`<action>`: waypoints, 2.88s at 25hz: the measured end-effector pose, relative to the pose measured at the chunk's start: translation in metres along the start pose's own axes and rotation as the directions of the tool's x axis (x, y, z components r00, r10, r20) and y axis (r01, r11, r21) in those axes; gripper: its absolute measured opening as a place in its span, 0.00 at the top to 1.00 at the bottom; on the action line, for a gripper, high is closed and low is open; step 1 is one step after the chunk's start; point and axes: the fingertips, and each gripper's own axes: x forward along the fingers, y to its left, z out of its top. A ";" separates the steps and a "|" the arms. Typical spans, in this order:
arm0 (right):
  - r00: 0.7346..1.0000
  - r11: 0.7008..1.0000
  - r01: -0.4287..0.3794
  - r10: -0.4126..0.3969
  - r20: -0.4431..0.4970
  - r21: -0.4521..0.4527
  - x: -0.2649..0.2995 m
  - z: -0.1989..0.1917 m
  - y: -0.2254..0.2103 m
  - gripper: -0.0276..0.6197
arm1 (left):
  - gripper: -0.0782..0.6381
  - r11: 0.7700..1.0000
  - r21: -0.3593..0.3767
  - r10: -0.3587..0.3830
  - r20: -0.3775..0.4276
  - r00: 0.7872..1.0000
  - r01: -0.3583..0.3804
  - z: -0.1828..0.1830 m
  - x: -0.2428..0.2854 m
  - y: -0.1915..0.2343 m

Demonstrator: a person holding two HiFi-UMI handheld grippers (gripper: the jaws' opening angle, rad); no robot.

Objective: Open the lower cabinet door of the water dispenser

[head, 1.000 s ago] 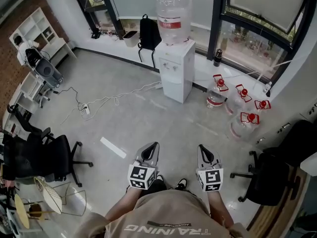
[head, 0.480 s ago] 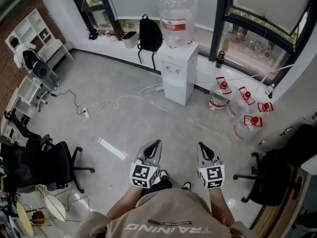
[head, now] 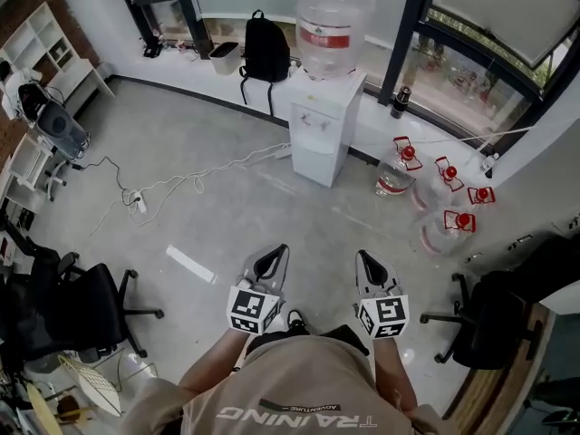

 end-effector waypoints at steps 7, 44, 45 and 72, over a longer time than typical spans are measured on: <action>0.999 0.999 0.009 -0.011 -0.037 -0.036 0.027 0.003 0.007 0.94 | 0.88 0.998 -0.067 -0.007 -0.017 1.000 0.006 -0.010 0.009 0.032; 0.991 0.993 -0.111 0.108 -0.085 -0.041 0.212 0.019 -0.156 0.94 | 0.88 0.997 -0.040 0.060 -0.061 0.996 -0.063 0.043 0.234 0.082; 0.991 0.993 -0.106 0.102 -0.085 -0.048 0.218 0.022 -0.155 0.94 | 0.88 0.997 -0.043 0.055 -0.055 0.997 -0.057 0.044 0.237 0.088; 0.994 0.997 0.026 -0.034 -0.105 -0.071 0.349 0.055 -0.206 0.94 | 0.88 0.997 -0.044 -0.072 -0.078 0.994 0.069 0.053 0.365 0.198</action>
